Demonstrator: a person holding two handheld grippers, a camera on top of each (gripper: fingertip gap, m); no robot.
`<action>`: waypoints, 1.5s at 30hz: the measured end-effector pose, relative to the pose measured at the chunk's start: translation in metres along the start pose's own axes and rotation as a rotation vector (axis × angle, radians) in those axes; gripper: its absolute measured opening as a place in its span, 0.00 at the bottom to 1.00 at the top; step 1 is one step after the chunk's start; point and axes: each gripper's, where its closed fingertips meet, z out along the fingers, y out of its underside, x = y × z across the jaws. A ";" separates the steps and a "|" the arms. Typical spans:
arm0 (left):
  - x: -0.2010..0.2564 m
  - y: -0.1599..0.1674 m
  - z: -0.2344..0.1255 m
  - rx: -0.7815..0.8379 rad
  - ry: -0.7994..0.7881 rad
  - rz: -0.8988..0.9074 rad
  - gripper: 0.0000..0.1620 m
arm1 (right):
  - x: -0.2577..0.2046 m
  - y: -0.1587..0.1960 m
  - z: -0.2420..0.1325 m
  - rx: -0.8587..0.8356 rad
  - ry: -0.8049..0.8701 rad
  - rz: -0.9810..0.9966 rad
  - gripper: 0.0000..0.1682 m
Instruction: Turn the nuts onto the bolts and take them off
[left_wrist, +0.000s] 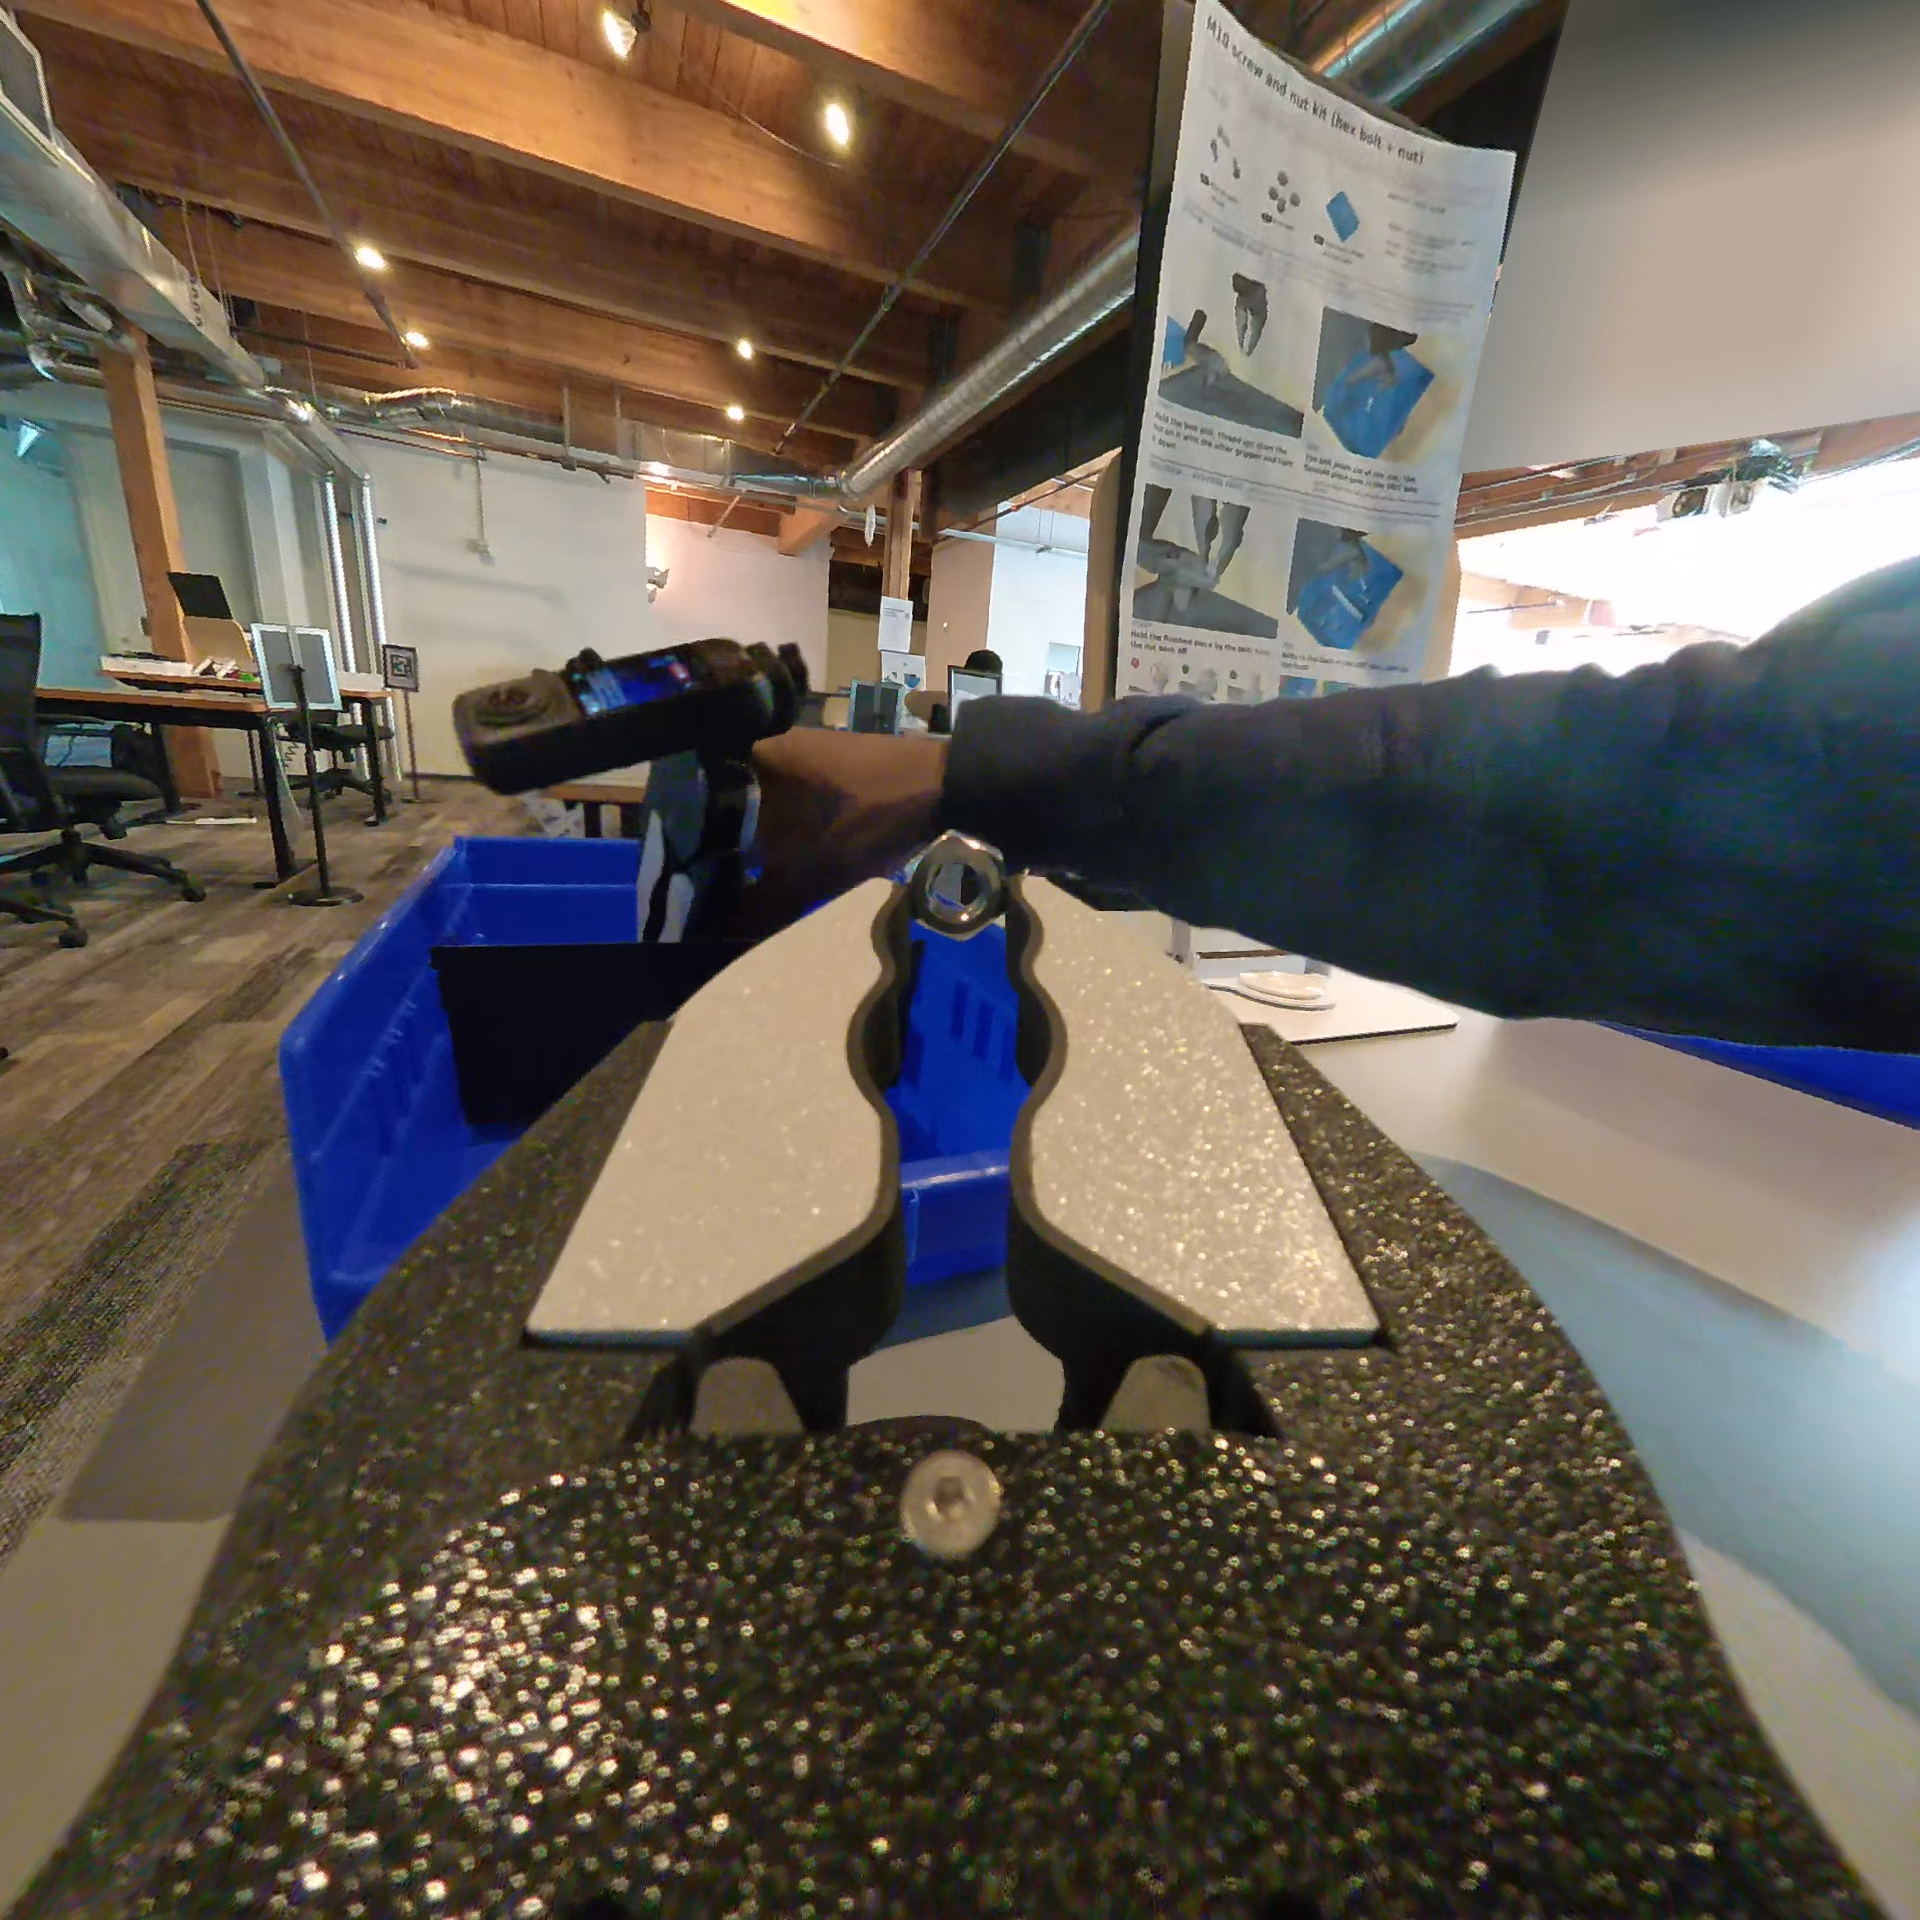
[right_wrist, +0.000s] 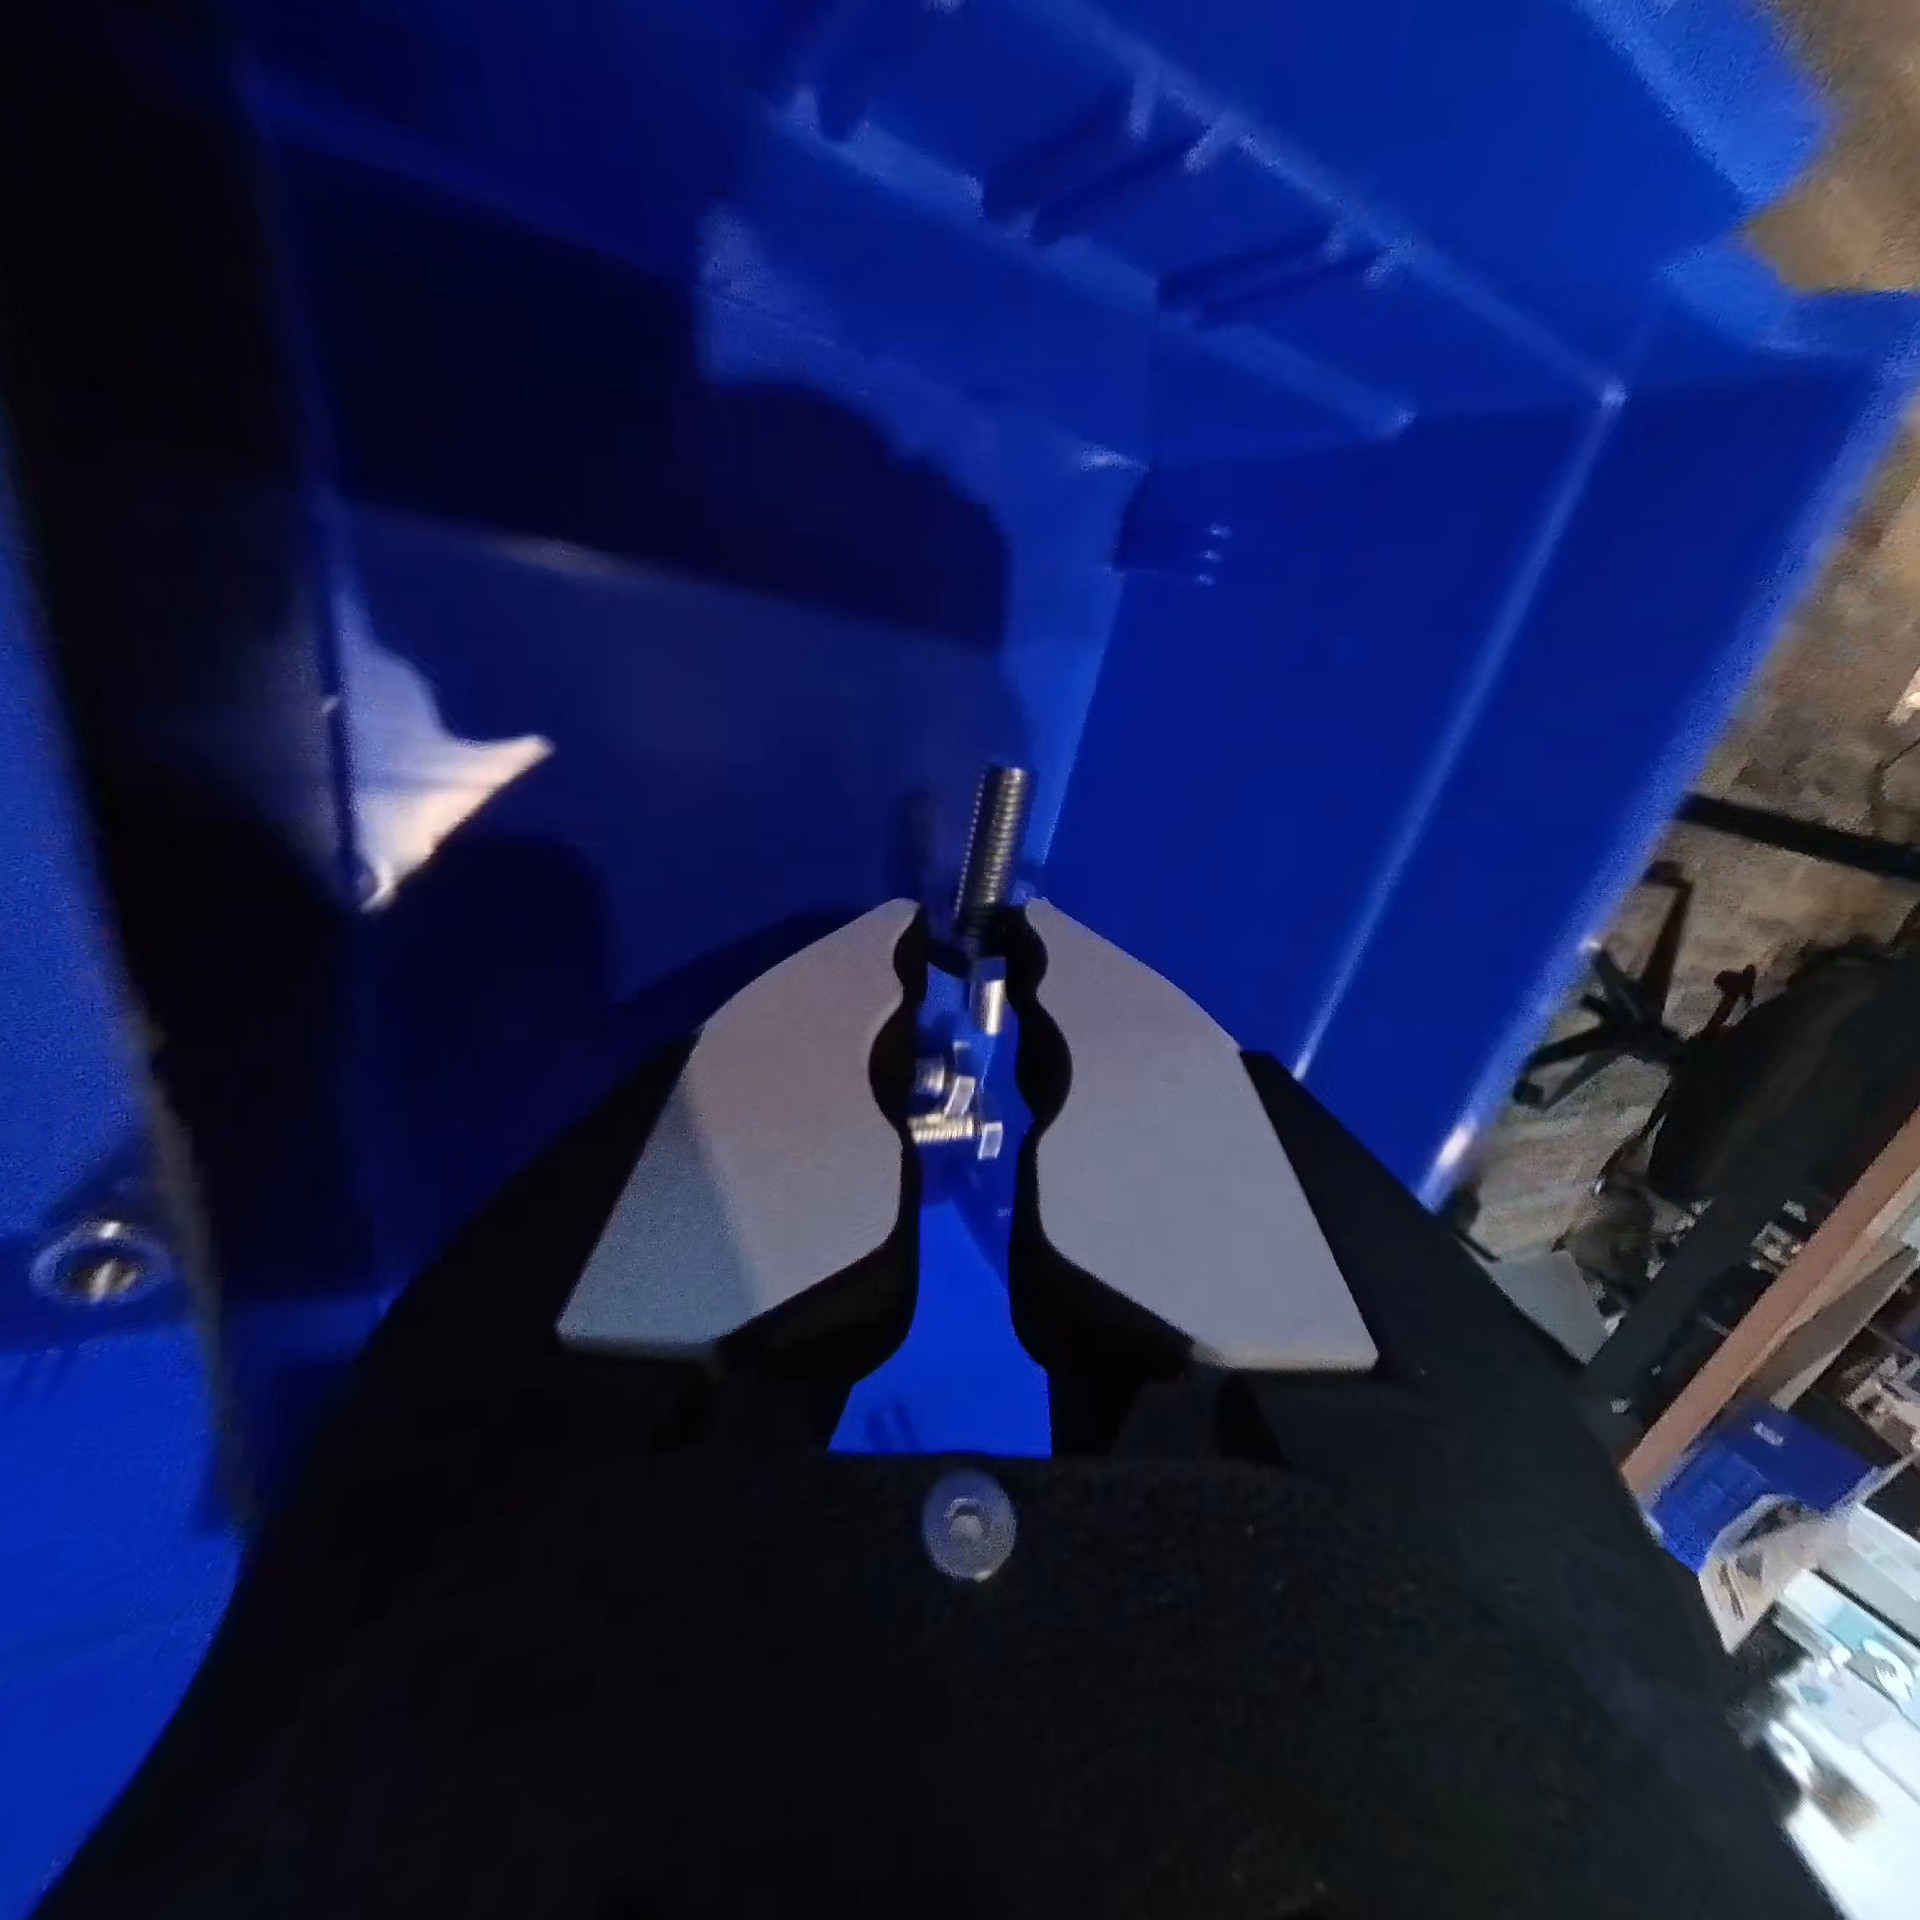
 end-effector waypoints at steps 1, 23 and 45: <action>0.000 0.000 0.000 -0.001 0.000 -0.001 0.10 | 0.000 0.001 -0.004 0.014 0.005 -0.003 0.08; 0.000 0.013 0.008 -0.057 0.003 0.015 0.10 | -0.045 0.131 -0.220 0.233 0.499 0.175 0.08; 0.238 0.055 0.125 -0.159 0.425 -0.134 0.10 | -0.252 0.315 -0.248 0.447 0.335 0.685 0.08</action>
